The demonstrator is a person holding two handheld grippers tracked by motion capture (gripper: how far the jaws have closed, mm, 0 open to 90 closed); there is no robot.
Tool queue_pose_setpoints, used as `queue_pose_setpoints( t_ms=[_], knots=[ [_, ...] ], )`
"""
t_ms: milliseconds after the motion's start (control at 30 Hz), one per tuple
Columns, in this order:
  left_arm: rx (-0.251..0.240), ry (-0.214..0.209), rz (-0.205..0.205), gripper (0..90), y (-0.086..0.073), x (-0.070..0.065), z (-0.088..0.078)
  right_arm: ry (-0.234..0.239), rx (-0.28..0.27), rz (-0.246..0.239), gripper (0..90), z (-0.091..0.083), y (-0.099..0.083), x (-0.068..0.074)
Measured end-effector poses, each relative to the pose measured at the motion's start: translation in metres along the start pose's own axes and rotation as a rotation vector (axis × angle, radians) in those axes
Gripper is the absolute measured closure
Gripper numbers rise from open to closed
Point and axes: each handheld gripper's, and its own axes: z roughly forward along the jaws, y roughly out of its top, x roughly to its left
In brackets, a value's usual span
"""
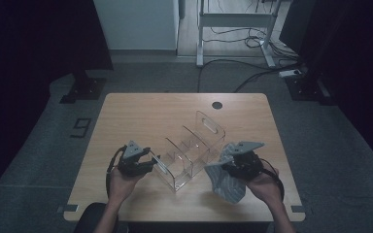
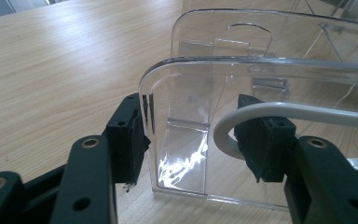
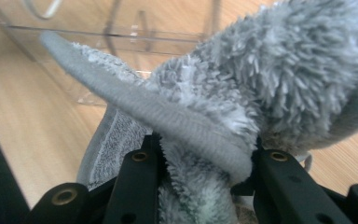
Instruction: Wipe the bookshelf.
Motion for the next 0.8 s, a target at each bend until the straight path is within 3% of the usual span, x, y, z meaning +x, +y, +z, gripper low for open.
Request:
queue_pose_setpoints(
  t_ms=[600, 800],
  knots=[
    [-0.001, -0.005, 0.014, 45.0, 0.000, 0.004, -0.001, -0.166, 0.021, 0.155, 67.4, -0.029, -0.035, -0.059],
    [-0.002, -0.004, 0.023, 45.0, 0.000, 0.006, -0.001, -0.201, 0.038, 0.195, 66.7, -0.029, -0.047, -0.072]
  ],
)
